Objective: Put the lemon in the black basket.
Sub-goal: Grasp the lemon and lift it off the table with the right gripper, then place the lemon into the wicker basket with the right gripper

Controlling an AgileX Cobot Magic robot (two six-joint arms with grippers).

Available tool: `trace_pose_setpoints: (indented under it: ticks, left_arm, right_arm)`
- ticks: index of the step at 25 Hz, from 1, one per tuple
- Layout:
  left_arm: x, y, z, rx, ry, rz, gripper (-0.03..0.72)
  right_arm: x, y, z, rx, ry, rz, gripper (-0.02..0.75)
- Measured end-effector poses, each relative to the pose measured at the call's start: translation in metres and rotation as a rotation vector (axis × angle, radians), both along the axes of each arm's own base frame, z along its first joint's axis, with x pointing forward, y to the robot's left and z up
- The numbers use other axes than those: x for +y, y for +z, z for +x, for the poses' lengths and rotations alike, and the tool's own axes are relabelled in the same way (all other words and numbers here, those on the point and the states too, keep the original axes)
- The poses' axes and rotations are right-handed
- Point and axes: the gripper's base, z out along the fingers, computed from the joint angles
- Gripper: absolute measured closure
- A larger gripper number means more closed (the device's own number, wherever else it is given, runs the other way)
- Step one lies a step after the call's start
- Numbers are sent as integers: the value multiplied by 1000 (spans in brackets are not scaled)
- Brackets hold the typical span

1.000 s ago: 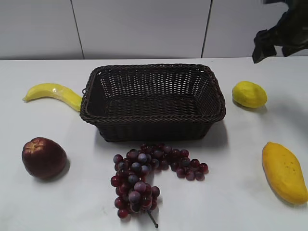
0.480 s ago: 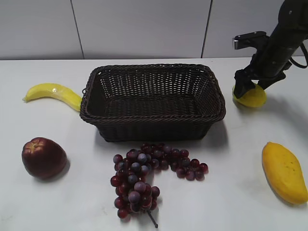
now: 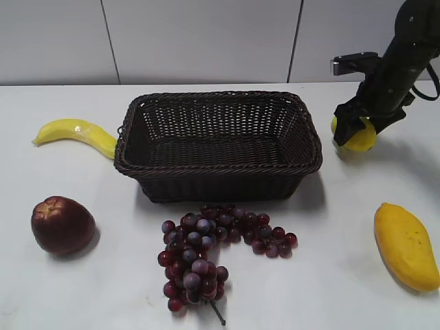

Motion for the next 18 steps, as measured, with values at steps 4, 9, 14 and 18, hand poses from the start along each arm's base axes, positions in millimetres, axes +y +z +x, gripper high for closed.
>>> trace_pose_setpoints:
  ticks: [4,9,14,18]
  left_arm:
    - [0,0,0,0,0,0,453]
    - [0,0,0,0,0,0,453]
    - [0,0,0,0,0,0,453]
    - [0,0,0,0,0,0,453]
  right_arm:
    - [3,51,4,-67,4,39,119]
    - [20,138,-9,-219,17,165,119]
    - [72,186,-39,-292,144,218,119]
    - [124,185,-57,-272,272,226,120]
